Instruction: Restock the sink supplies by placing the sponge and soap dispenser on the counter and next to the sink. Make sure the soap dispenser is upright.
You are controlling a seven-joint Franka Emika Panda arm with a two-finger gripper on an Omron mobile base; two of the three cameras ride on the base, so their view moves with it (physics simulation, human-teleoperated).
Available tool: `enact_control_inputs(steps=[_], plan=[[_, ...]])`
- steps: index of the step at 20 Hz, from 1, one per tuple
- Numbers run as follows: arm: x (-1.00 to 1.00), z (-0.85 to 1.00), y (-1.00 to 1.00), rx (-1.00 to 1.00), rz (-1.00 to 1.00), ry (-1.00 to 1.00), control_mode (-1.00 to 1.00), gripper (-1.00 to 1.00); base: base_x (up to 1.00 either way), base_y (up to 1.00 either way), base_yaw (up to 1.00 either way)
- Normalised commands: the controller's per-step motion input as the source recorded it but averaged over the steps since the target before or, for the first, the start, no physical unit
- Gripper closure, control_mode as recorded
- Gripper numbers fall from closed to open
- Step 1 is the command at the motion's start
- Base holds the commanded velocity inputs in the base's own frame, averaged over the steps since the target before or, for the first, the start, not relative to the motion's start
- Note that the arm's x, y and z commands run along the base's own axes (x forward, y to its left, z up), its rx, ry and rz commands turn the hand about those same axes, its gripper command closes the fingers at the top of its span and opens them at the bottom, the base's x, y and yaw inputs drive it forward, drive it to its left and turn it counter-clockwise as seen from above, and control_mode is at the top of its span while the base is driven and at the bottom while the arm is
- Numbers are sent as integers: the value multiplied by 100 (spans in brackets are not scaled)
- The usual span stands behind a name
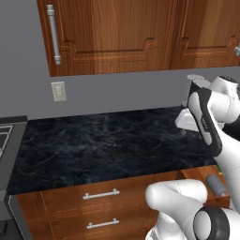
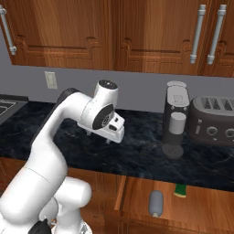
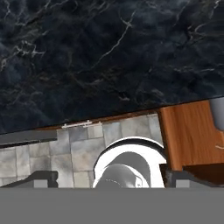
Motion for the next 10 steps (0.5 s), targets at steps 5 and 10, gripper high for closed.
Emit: enact_control_inputs(steps=[5, 10], plan=[[-12, -100, -92, 8, -14, 24, -100, -100, 0, 0, 0], [-1, -86, -64, 0, -3, 8, -100, -100, 0, 0, 0]])
